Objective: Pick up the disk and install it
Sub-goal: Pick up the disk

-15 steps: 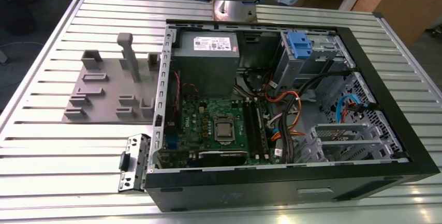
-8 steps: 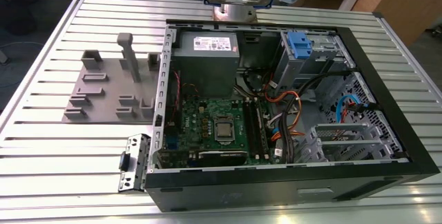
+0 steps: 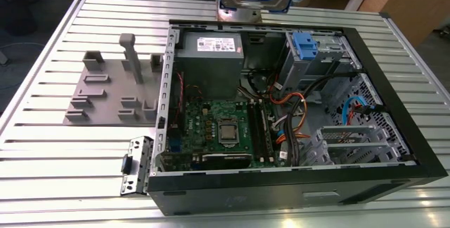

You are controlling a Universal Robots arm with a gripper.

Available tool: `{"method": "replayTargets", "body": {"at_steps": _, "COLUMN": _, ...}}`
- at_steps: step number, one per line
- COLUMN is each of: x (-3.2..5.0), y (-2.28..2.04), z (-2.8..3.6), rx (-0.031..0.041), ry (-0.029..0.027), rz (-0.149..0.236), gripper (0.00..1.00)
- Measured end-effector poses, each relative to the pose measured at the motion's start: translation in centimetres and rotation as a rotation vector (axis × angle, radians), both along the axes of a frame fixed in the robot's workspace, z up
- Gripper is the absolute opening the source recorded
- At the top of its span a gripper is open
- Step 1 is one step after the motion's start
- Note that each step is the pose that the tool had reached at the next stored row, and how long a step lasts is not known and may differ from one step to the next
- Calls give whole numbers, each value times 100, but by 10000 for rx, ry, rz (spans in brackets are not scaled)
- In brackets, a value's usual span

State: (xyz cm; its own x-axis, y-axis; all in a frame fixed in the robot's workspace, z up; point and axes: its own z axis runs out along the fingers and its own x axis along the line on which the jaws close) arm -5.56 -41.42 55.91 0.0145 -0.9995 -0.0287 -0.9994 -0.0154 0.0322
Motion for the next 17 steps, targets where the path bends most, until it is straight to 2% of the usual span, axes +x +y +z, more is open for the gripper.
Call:
{"method": "replayTargets", "body": {"at_steps": 5, "x": 76, "y": -68, "z": -14, "rx": 8, "ry": 3, "rz": 1, "gripper": 36}}
{"method": "replayTargets", "body": {"at_steps": 17, "x": 186, "y": -205, "z": -41, "rx": 16, "ry": 3, "rz": 0, "gripper": 36}}
